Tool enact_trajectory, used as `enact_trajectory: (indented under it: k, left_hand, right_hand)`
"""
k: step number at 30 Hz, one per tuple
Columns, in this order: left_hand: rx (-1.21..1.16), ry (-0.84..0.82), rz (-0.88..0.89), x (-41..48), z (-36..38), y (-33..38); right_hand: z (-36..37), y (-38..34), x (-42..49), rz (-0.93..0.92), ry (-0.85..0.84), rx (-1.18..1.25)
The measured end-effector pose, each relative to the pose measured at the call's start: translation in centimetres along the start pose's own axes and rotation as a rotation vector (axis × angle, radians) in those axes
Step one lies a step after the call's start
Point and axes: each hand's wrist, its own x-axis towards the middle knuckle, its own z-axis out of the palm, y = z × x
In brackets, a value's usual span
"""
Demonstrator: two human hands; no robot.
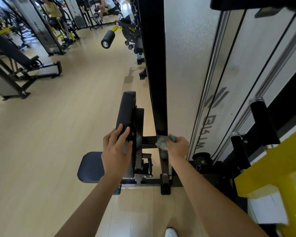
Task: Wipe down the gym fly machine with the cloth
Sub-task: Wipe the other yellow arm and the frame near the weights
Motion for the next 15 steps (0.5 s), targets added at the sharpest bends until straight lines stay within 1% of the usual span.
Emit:
enact_trajectory:
  k: [2, 5, 7, 10, 13, 15]
  left_hand:
    - [0.013, -0.005, 0.013, 0.1, -0.1, -0.1]
    - [0.022, -0.015, -0.005, 0.2, 0.0, 0.0]
    - [0.026, -0.012, -0.019, 0.1, 0.0, 0.2]
    - [0.041, -0.028, -0.038, 0.2, -0.2, 0.5]
    - [0.040, -0.035, -0.058, 0.1, -0.4, 1.0]
    - [0.042, -0.043, -0.071, 0.2, -0.6, 1.4]
  right_hand:
    - [-0.9, 1.6, 0.1, 0.008, 0.000, -0.039]
    - [-2.1, 1.2, -0.4, -0.072, 0.023, -0.029]
    - [-2.7, -0.1, -0.8, -0.129, 0.022, 0.029]
    - [-3.6, -2.4, -1.3, -0.187, 0.042, 0.201]
    - [-4.3, -4.3, -1.7, -0.339, 0.151, 0.355]
    - [-4.1, -5.1, -1.8, -0.469, 0.198, 0.374]
